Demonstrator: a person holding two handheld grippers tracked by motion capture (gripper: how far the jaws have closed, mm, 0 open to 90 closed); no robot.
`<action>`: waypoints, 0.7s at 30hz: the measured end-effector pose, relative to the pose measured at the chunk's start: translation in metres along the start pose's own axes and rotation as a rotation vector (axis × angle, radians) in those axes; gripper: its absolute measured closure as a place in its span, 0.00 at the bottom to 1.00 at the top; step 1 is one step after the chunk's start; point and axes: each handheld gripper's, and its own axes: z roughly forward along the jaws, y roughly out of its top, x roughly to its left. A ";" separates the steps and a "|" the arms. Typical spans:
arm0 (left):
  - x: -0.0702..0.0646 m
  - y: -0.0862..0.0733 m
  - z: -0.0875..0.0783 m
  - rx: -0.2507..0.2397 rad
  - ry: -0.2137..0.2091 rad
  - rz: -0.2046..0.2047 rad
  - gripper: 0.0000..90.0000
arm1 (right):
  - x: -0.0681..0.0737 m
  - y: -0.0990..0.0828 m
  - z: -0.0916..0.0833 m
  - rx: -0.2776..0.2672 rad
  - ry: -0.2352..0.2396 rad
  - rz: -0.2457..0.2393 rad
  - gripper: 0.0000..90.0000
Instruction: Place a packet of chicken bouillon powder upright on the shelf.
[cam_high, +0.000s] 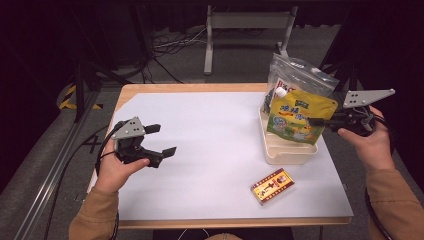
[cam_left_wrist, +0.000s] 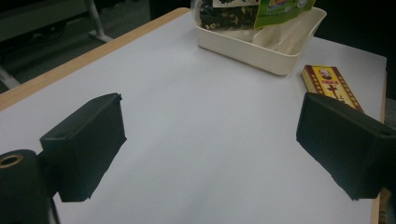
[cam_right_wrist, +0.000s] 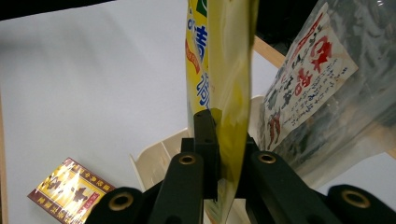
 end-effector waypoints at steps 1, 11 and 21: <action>0.000 0.000 0.000 0.001 -0.001 -0.001 0.10 | 0.000 0.000 0.001 0.002 0.004 -0.003 0.96; 0.000 0.000 0.001 0.007 -0.005 -0.004 0.10 | -0.001 -0.002 0.008 0.039 0.033 -0.009 0.96; 0.000 -0.001 0.001 0.010 -0.006 -0.008 0.10 | -0.005 -0.009 0.017 0.062 0.019 0.008 0.96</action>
